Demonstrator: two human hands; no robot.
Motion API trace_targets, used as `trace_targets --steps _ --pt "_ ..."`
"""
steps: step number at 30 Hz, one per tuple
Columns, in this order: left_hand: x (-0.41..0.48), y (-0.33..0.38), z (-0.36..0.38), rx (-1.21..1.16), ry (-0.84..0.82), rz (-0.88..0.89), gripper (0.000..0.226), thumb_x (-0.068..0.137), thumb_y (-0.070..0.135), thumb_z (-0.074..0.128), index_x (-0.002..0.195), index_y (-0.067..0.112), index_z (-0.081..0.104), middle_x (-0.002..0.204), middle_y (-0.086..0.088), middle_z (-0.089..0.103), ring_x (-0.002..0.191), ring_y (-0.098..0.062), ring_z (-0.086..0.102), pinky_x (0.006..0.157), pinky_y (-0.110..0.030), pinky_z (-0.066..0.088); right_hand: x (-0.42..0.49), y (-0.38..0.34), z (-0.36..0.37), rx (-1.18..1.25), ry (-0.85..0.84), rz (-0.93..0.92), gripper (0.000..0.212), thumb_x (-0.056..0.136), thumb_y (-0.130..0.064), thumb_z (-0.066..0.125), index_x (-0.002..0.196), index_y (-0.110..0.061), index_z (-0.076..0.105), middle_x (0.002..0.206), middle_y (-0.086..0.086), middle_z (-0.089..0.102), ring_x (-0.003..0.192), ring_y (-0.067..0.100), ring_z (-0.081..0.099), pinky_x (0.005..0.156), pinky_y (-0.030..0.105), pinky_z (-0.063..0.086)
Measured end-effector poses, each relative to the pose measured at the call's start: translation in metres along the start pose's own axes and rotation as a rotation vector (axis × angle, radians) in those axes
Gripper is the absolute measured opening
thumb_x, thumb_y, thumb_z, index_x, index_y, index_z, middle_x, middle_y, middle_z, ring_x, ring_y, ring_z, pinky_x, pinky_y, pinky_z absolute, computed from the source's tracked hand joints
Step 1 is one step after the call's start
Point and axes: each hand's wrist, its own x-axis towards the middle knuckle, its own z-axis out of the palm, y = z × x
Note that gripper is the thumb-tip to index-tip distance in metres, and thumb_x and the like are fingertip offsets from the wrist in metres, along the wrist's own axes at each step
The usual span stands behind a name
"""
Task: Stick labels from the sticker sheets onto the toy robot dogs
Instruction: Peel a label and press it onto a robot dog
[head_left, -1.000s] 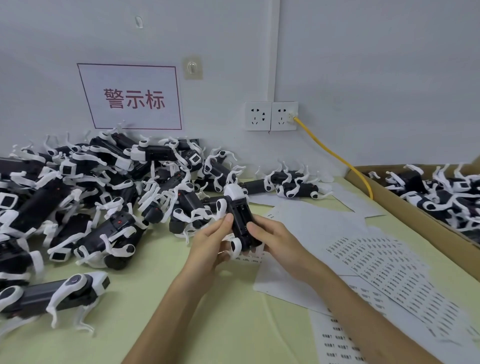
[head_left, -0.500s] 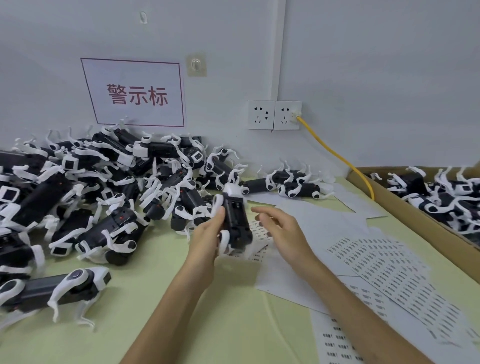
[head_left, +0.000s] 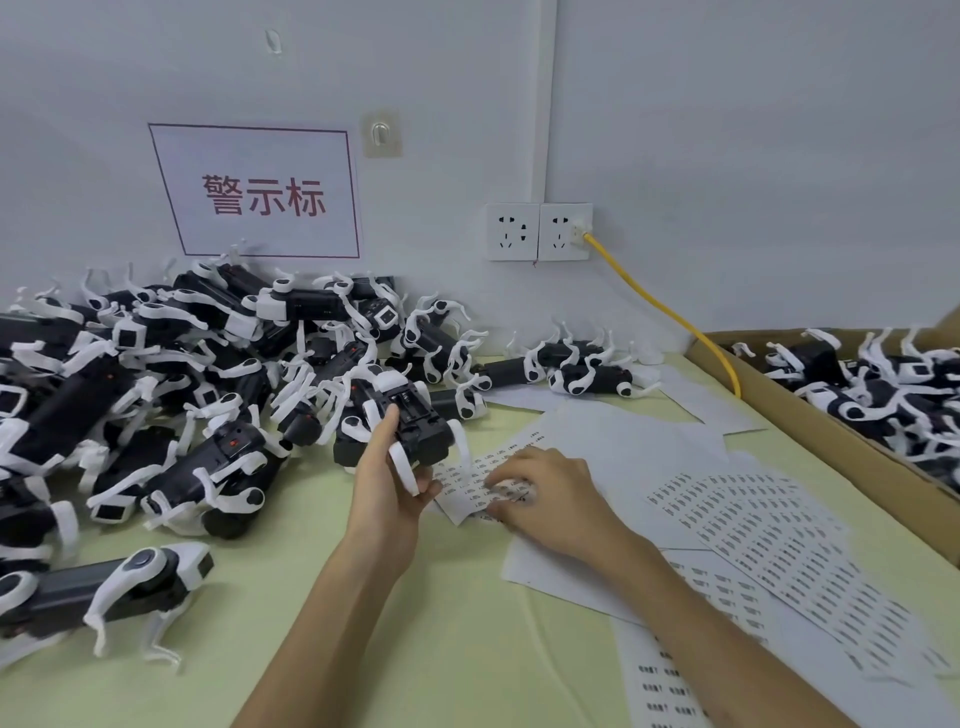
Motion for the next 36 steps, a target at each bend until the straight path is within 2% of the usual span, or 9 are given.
trace_targets --steps 6,12,16,19,21,23,28,32,36 --pt "0.001 0.000 -0.002 0.000 0.015 0.001 0.027 0.101 0.039 0.055 0.110 0.018 0.070 0.098 -0.004 0.074 0.079 -0.016 0.060 0.075 -0.031 0.044 -0.002 -0.002 -0.005 0.109 0.020 -0.026 0.017 0.090 -0.038 0.072 0.104 -0.032 0.079 0.109 -0.014 0.070 0.103 0.007 0.059 0.097 0.033 0.045" --pt "0.000 0.001 -0.003 0.056 -0.025 -0.054 0.041 0.102 0.039 0.053 0.124 0.009 0.070 0.131 -0.023 0.066 0.099 -0.028 0.050 0.077 -0.034 0.038 -0.002 -0.002 -0.005 0.162 0.049 0.037 0.013 0.091 -0.037 0.070 0.099 -0.034 0.079 0.104 -0.018 0.073 0.095 0.003 0.061 0.086 0.028 0.050" --pt "0.000 0.002 -0.005 0.061 -0.060 -0.042 0.040 0.102 0.042 0.053 0.119 0.011 0.071 0.123 -0.021 0.072 0.097 -0.030 0.052 0.089 -0.041 0.040 -0.001 0.000 -0.005 0.203 0.073 0.070 0.010 0.091 -0.034 0.070 0.093 -0.037 0.078 0.091 -0.025 0.073 0.087 -0.003 0.062 0.081 0.026 0.053" --pt "-0.002 0.002 -0.001 0.051 -0.109 -0.024 0.038 0.103 0.041 0.052 0.113 0.011 0.073 0.119 -0.021 0.074 0.078 -0.025 0.065 0.075 -0.031 0.049 -0.001 -0.001 -0.004 0.199 0.044 0.067 0.009 0.087 -0.039 0.070 0.089 -0.036 0.078 0.090 -0.022 0.071 0.087 -0.002 0.061 0.081 0.028 0.053" --pt "-0.004 0.001 0.001 0.072 -0.163 -0.036 0.041 0.103 0.042 0.050 0.100 0.014 0.079 0.114 -0.019 0.076 0.076 -0.024 0.070 0.067 -0.030 0.053 -0.002 -0.004 -0.004 0.211 0.020 0.051 0.026 0.080 -0.051 0.063 0.085 -0.030 0.078 0.087 -0.015 0.071 0.085 0.004 0.061 0.080 0.032 0.053" --pt "-0.007 -0.001 0.004 0.148 -0.237 -0.030 0.048 0.103 0.046 0.045 0.085 0.019 0.080 0.103 -0.021 0.072 0.084 -0.029 0.062 0.079 -0.038 0.047 -0.003 -0.007 -0.003 0.249 0.020 0.041 0.040 0.072 -0.058 0.053 0.081 -0.028 0.077 0.082 -0.011 0.070 0.080 0.008 0.061 0.076 0.032 0.052" --pt "-0.012 -0.003 0.008 0.216 -0.304 -0.008 0.045 0.101 0.049 0.047 0.100 0.017 0.078 0.087 -0.022 0.068 0.072 -0.026 0.052 0.071 -0.035 0.042 -0.004 -0.011 -0.001 0.346 0.038 0.009 0.023 0.069 -0.038 0.064 0.082 -0.021 0.075 0.077 -0.008 0.071 0.074 0.012 0.063 0.069 0.026 0.050" --pt "-0.014 -0.002 0.008 0.203 -0.328 0.009 0.043 0.100 0.048 0.047 0.090 0.025 0.082 0.079 -0.015 0.070 0.064 -0.020 0.061 0.058 -0.022 0.050 -0.003 -0.010 0.000 0.372 0.059 0.039 0.013 0.069 -0.031 0.077 0.076 -0.021 0.074 0.073 -0.009 0.071 0.071 0.010 0.066 0.065 0.020 0.049" --pt "-0.013 0.000 0.006 0.120 -0.280 -0.022 0.039 0.093 0.046 0.056 0.080 0.021 0.083 0.084 -0.011 0.074 0.060 -0.019 0.067 0.054 -0.023 0.053 -0.003 -0.010 -0.001 0.371 0.072 0.043 0.011 0.076 -0.023 0.085 0.072 -0.026 0.076 0.068 -0.016 0.069 0.064 0.003 0.061 0.059 0.011 0.040"
